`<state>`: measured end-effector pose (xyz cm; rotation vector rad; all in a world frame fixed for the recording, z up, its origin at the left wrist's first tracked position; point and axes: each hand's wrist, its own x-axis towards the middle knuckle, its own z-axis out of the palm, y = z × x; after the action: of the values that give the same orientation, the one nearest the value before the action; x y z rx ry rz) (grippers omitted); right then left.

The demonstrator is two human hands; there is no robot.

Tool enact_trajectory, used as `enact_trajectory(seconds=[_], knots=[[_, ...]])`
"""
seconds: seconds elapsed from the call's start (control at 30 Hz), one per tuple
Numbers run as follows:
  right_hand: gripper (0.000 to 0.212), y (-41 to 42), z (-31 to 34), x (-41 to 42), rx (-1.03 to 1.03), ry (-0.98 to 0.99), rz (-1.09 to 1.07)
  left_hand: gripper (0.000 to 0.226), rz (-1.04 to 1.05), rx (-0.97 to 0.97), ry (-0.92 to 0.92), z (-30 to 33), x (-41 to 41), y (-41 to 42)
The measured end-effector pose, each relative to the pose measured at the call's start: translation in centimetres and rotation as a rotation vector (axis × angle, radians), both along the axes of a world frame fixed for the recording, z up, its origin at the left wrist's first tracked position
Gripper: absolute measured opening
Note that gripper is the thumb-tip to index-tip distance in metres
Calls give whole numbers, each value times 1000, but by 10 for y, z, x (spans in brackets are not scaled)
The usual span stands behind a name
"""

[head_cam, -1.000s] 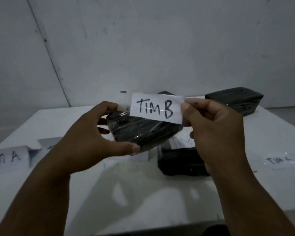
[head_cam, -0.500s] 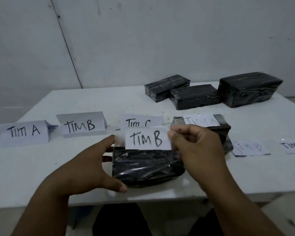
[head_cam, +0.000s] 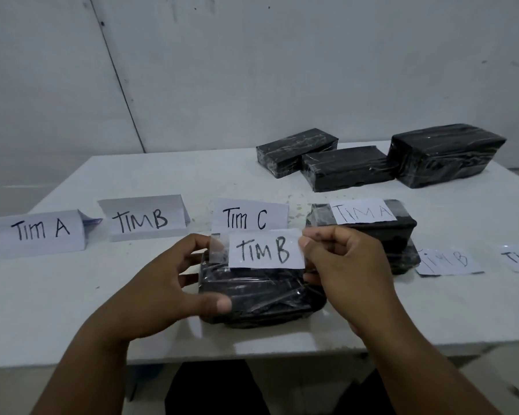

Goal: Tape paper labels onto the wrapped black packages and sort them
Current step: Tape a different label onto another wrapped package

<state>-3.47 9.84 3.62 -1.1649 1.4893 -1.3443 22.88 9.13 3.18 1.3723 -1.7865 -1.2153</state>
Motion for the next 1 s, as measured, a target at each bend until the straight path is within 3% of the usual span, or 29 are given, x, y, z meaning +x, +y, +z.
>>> enact_trajectory(seconds=[0.07,0.13,0.33,0.53,0.77,1.0], knots=[[4,-1,1,1,9,-1,4,41,151,-101,-14,-1,-8,-1],[4,-1,3,1,14,-1,12,27,302,-211,-50,-1,-16,-3],[5,-2,4,-1,-18,122,44,22,478,-308,-115,3,-21,4],[9,-2,3,-2,-50,429,65,15,435,-325,-208,-3,-18,14],[13,-2,-3,0,-24,582,59,15,401,-326,-256,-12,-17,15],[10,-2,-9,4,13,610,79,15,383,-345,-370,-17,-12,11]])
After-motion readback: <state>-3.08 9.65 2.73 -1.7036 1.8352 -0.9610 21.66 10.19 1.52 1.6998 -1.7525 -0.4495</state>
